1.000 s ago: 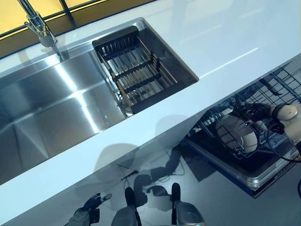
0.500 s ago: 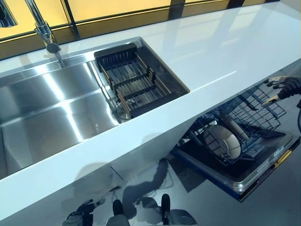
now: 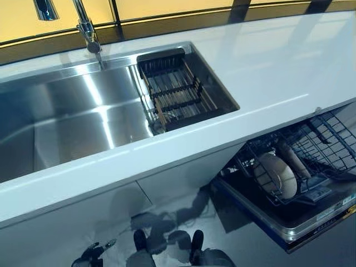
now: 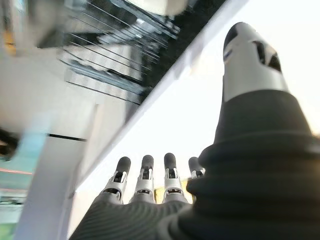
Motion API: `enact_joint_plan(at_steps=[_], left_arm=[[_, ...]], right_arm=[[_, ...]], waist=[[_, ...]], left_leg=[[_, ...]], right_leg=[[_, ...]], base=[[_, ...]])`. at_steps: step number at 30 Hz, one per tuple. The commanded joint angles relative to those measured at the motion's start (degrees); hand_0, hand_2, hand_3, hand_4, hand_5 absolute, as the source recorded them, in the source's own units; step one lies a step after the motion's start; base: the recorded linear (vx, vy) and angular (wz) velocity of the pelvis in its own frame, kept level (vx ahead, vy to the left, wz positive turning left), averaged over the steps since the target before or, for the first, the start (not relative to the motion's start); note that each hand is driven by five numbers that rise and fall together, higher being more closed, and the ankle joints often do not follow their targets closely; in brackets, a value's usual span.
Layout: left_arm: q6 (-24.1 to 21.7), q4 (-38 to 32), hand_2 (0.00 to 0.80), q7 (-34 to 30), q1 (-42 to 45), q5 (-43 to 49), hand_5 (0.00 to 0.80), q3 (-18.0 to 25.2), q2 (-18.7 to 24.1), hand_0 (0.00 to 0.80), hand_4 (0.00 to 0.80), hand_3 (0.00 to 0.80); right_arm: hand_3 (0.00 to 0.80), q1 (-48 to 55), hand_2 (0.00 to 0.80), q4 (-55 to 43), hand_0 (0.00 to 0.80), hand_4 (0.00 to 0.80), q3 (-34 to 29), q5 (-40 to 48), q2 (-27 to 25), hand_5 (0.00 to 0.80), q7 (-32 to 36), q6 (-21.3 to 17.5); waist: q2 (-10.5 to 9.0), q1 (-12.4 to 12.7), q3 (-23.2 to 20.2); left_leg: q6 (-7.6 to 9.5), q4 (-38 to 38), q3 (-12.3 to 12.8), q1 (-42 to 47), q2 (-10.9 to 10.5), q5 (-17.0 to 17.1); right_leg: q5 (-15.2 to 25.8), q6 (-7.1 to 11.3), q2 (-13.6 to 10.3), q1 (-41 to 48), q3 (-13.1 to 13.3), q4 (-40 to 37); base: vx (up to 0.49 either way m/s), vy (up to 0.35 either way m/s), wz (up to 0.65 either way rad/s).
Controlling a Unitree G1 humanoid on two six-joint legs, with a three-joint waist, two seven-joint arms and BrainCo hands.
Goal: Take plates into dishwasher
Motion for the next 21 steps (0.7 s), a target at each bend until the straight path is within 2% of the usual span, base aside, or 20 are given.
enact_joint_plan(at_steps=[1,2,3,6,9,11,12,13,14,15,16,17,19,20,21], left_arm=[[-0.25,-1.83,0.000,0.45,-5.16,-1.89,0.000,-2.11,4.71,0.000,0.000,0.000],[0.19,-2.07,0.000,0.91,-5.83,-3.33,0.000,-2.86,4.78,0.000,0.000,0.000],[0.36,-2.02,0.000,1.88,-6.40,-4.62,0.000,-3.74,4.47,0.000,0.000,0.000],[0.00,-1.31,0.000,3.53,-7.01,-6.01,0.000,-3.37,4.45,0.000,0.000,0.000],[-1.15,-1.29,0.000,2.92,-5.86,-4.24,0.000,-3.42,4.09,0.000,0.000,0.000],[-1.45,-1.27,0.000,3.43,-4.22,-1.75,0.000,-4.39,3.39,0.000,0.000,0.000],[-0.78,-1.70,0.000,3.34,-3.78,-1.24,0.000,-4.67,3.87,0.000,0.000,0.000],[0.99,-1.92,0.000,1.69,-3.52,-0.54,0.000,-4.01,5.59,0.000,0.000,0.000],[1.54,-1.86,0.000,0.65,-3.16,0.07,0.000,-3.75,6.63,0.000,0.000,0.000],[1.75,-1.67,0.000,0.19,-2.58,0.18,0.000,-3.65,7.24,0.000,0.000,0.000],[2.09,-1.53,0.000,0.01,-2.23,0.10,0.000,-3.56,7.77,0.000,0.000,0.000],[2.36,-1.44,0.000,-0.12,-2.15,0.04,0.000,-3.49,8.05,0.000,0.000,0.000],[3.42,-1.08,0.000,-1.24,-1.12,0.78,0.000,-1.74,8.85,0.000,0.000,0.000],[3.49,-0.68,0.000,-1.41,-0.37,1.17,0.000,-0.85,8.91,0.000,0.000,0.000],[3.58,-0.63,0.000,-1.39,-0.35,1.24,0.000,-1.01,8.97,0.000,0.000,0.000]], right_arm=[[0.000,2.03,0.000,2.44,0.000,0.000,-2.89,-2.56,-2.90,0.000,-3.45,-0.26],[0.000,2.23,0.000,3.21,0.000,0.000,-2.68,-3.27,-2.70,0.000,-4.61,-0.41],[0.000,2.02,0.000,4.03,0.000,0.000,-2.14,-3.41,-2.79,0.000,-5.15,-0.20],[0.000,0.86,0.000,7.43,0.000,0.000,0.27,-4.72,-1.97,0.000,-6.08,1.25],[0.000,-1.85,0.000,12.30,0.000,0.000,3.32,-6.96,-1.56,0.000,-4.07,0.84],[0.000,-0.61,0.000,17.73,0.000,0.000,3.06,-7.06,-1.83,0.000,-4.03,-2.50],[0.000,1.88,0.000,17.80,0.000,0.000,0.35,-8.11,-1.72,0.000,-3.26,-2.30],[0.000,7.72,0.000,17.68,0.000,0.000,-4.92,-9.28,-1.34,0.000,-3.48,-2.48],[0.000,14.08,0.000,16.64,0.000,0.000,-10.34,-10.06,-0.93,0.000,-4.07,-2.31],[0.000,20.94,0.000,15.16,0.000,0.000,-16.17,-9.48,-0.46,0.000,-4.53,-1.82],[0.000,27.42,0.000,13.79,0.000,0.000,-21.87,-9.62,0.39,0.000,-4.61,-1.39],[0.000,30.68,0.000,13.12,0.000,0.000,-24.78,-10.10,1.04,0.000,-4.64,-1.26],[0.000,42.56,0.000,13.76,0.000,0.000,-34.94,-10.10,5.27,0.000,-7.16,-0.37],[0.000,46.19,0.000,16.33,0.000,0.000,-37.60,-10.42,7.53,0.000,-9.73,-1.20],[0.000,47.63,0.000,16.53,0.000,0.000,-38.81,-10.63,7.91,0.000,-10.15,-1.33]], waist=[[1.18,-1.75,-0.86],[2.05,-2.32,-0.55],[1.84,-2.62,-0.36],[0.86,-1.88,0.37],[-0.37,-1.04,0.00],[-0.87,-0.89,-0.32],[-1.05,-1.09,-0.15],[-1.23,-2.05,0.55],[-1.32,-2.72,0.88],[-1.29,-3.10,0.81],[-1.27,-3.02,0.66],[-1.20,-2.83,0.60],[-0.28,-1.48,0.16],[0.20,-0.27,-0.58],[0.30,0.29,-0.56]], left_leg=[[5.88,-11.22,-3.31,16.13,-6.09,-1.76],[5.95,-12.94,-3.11,17.66,-6.38,-3.97],[7.29,-15.10,-2.45,18.01,-7.56,-5.64],[10.58,-17.59,-4.87,17.38,-10.31,-11.59],[12.16,-16.67,-4.90,17.08,-11.18,-13.58],[12.88,-16.44,-4.48,17.13,-11.47,-14.15],[13.18,-16.52,-4.27,17.06,-11.45,-14.29],[14.05,-16.24,-3.73,16.96,-11.14,-14.65],[14.51,-16.46,-3.16,16.67,-10.75,-14.03],[14.69,-16.98,-2.44,16.32,-10.20,-12.97],[14.70,-17.43,-1.64,15.97,-9.58,-12.05],[14.67,-17.63,-1.04,15.73,-9.15,-11.59],[14.52,-19.23,2.11,14.12,-6.26,-8.81],[14.43,-19.57,2.76,12.17,-4.89,-7.29],[14.37,-19.57,2.93,12.07,-4.60,-7.21]], right_leg=[[-1.44,-1.13,11.65,-12.82,2.09,7.16],[-1.16,-0.43,12.38,-15.38,1.96,7.96],[0.84,-0.02,11.23,-17.69,0.33,8.61],[5.22,2.28,10.55,-20.51,0.80,7.40],[8.21,4.23,8.57,-19.56,0.53,4.70],[9.71,5.48,7.52,-18.04,1.05,1.22],[10.82,6.55,6.62,-17.83,2.37,0.51],[11.76,8.15,4.66,-18.37,6.49,4.54],[11.05,8.53,3.96,-18.48,9.21,9.01],[10.55,8.54,3.32,-18.02,10.53,12.21],[10.17,8.41,2.69,-17.45,11.10,14.37],[9.81,8.28,2.33,-17.08,11.30,15.42],[7.25,7.59,0.29,-13.28,12.37,18.18],[5.05,7.17,-0.60,-9.48,12.87,17.31],[4.64,7.10,-0.59,-8.80,12.94,17.19]], base=[[-0.572,0.057,0.80],[-0.649,0.074,0.65],[-0.695,0.058,0.32],[-0.677,0.046,0.24],[-0.390,0.023,0.16],[-0.183,0.006,0.06],[-0.141,0.007,0.11],[-0.193,0.009,0.05],[-0.255,0.005,-0.02],[-0.302,-0.012,0.00],[-0.256,-0.028,-0.03],[-0.329,-0.064,-0.15],[-0.456,-0.182,-0.33],[-0.374,-0.217,-0.41],[-0.405,-0.261,-0.42]])
